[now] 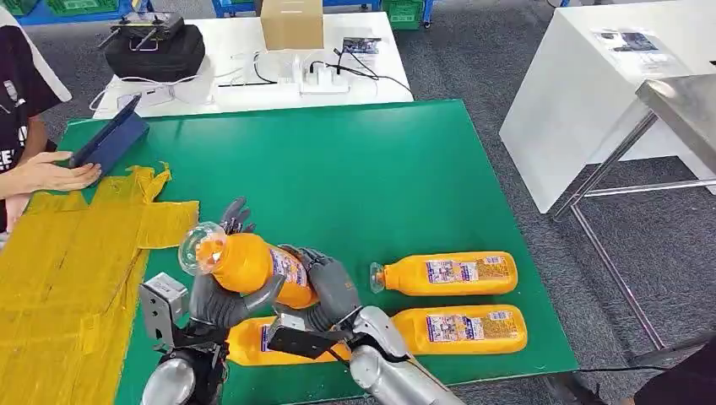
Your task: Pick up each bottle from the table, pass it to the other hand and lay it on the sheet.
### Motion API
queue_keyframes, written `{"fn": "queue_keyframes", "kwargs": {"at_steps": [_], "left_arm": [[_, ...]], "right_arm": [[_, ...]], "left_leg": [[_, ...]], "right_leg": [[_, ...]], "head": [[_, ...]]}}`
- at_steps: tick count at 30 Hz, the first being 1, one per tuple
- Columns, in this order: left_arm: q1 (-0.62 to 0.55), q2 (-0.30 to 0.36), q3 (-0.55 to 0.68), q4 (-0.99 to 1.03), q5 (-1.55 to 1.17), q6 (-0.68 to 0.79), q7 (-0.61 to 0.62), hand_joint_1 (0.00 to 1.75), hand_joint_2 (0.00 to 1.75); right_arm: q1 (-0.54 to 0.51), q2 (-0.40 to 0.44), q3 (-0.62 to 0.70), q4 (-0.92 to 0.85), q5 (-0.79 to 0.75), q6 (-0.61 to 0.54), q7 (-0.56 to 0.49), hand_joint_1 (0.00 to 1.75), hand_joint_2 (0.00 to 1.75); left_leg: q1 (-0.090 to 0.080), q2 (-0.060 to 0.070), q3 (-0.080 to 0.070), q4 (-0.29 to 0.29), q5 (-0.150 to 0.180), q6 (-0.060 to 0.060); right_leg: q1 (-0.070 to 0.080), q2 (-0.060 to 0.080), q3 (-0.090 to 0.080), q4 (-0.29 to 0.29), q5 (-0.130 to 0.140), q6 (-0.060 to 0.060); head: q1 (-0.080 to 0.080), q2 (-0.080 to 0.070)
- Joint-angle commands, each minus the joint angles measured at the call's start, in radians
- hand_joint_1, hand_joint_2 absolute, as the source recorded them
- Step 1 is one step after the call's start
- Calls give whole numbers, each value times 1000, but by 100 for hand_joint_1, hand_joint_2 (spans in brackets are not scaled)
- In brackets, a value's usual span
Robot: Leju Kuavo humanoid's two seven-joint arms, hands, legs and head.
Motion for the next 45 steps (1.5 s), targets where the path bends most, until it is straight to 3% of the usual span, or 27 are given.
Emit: {"fn": "queue_keyframes", "kwargs": {"at_steps": [1,9,16,17,19,20,22,24,26,29,31,43,45], "left_arm": [[-56,21,-28,10,7,18,-13,175,175],[-46,22,-35,9,-15,38,-18,175,175],[-36,20,-38,13,-106,122,-28,175,175],[-32,22,-37,10,-147,155,-30,175,175],[-23,41,-35,-11,-290,253,-21,175,175],[-20,62,-17,-34,-524,384,30,175,175],[-12,75,7,-76,-552,362,52,175,175],[-28,128,59,-81,-891,445,179,175,175],[-71,192,109,-26,-1117,420,309,175,175],[-139,263,168,74,-1183,377,344,175,175],[-143,267,173,77,-1182,376,345,175,175],[-135,253,161,68,-1193,380,345,175,175],[-160,274,162,86,-1289,379,409,175,175]], "right_arm": [[-36,-15,119,104,49,-31,12,175,175],[-25,-19,118,74,38,-44,10,175,175],[34,-34,74,-102,-26,-81,12,175,175],[49,-33,63,-142,-32,-82,35,0,175],[67,-48,70,-221,23,-40,145,0,175],[67,-81,110,-274,166,20,297,0,175],[85,-92,106,-321,203,50,327,0,175],[95,-133,140,-356,289,143,395,0,175],[109,-172,167,-378,305,179,396,0,175],[130,-209,196,-387,300,213,392,0,175],[133,-211,197,-385,300,214,392,0,175],[127,-206,198,-384,299,215,393,0,175],[128,-223,220,-378,321,242,422,0,175]], "left_leg": [[1,0,3,1,-2,-1],[1,-1,2,1,-1,-1],[2,-1,3,1,-2,-1],[1,-1,2,1,-1,-1],[1,0,2,1,-2,-1],[1,0,0,0,-1,0],[1,2,1,1,-2,-1],[1,1,2,1,-3,-1],[1,1,3,1,-2,-1],[1,0,3,-1,-1,-1],[1,0,3,-1,0,-1],[1,0,2,0,-1,-1],[1,0,2,0,-1,-1]], "right_leg": [[2,-2,4,0,-2,-3],[2,-2,-3,-1,-2,-2],[2,-2,-3,0,-2,-3],[1,-2,-4,0,-2,-2],[2,-2,-3,0,-2,-3],[1,-1,-3,0,-1,-2],[1,0,2,0,-2,-2],[2,0,4,0,-2,-3],[2,0,4,0,-2,-3],[2,-1,3,-1,-1,-3],[1,-1,-5,-1,-1,-3],[1,-1,-4,0,-2,-3],[2,-1,-4,0,-2,-3]], "head": [[0,0],[0,0],[0,0],[0,0],[0,0],[0,0],[0,0],[0,0],[0,0],[0,0],[0,0],[0,0],[0,0]]}}
